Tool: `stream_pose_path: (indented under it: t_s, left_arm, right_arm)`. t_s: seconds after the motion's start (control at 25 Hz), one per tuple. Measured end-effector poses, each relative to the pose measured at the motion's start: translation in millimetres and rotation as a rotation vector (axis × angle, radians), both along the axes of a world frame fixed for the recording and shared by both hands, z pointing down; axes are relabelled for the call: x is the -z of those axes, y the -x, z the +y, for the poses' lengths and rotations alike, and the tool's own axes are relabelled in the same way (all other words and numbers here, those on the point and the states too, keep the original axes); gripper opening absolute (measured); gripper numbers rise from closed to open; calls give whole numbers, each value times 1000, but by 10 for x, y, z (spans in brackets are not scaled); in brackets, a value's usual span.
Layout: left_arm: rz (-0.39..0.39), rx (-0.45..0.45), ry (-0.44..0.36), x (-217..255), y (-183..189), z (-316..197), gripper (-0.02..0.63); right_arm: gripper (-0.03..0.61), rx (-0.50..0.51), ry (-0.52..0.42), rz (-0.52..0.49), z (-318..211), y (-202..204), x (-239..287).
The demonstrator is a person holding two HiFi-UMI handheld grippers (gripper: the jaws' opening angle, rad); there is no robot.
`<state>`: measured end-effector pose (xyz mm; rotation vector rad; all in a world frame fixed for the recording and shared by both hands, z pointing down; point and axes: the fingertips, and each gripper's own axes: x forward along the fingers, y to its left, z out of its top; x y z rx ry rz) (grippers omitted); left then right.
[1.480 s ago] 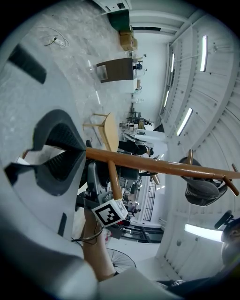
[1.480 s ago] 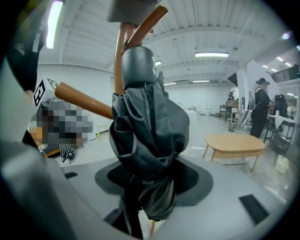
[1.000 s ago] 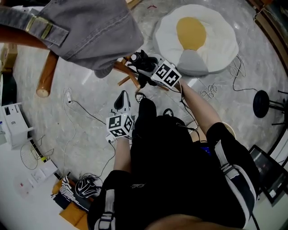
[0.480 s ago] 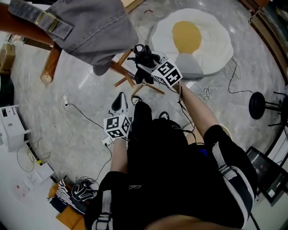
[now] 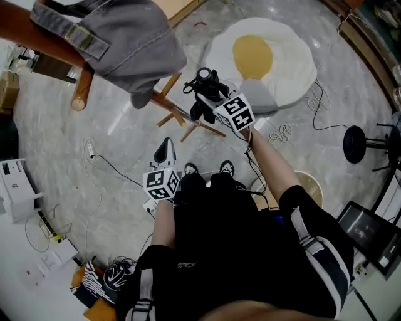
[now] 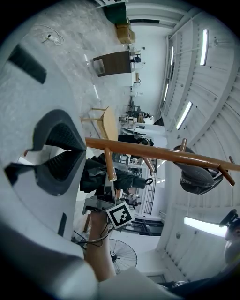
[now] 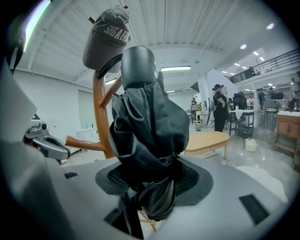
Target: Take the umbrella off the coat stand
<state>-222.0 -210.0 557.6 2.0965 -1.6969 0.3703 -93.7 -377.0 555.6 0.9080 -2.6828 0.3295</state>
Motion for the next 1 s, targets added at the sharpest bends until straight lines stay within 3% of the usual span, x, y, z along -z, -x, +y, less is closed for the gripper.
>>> stream_pose_path:
  t_s: [0.44,0.64,1.0]
  left_arm:
    - [36,-225,-47,42,-304,-217,0]
    - [42,-300,-45,121,-352,-65,0]
    - [61,-463,-89,292,-669,-49,0]
  right_arm:
    - [239,-309,-1,15,228,-822,82]
    - [241,-442,29,-31,666,-1007,133]
    - [241,-620,11,-16,1264,-1336,321]
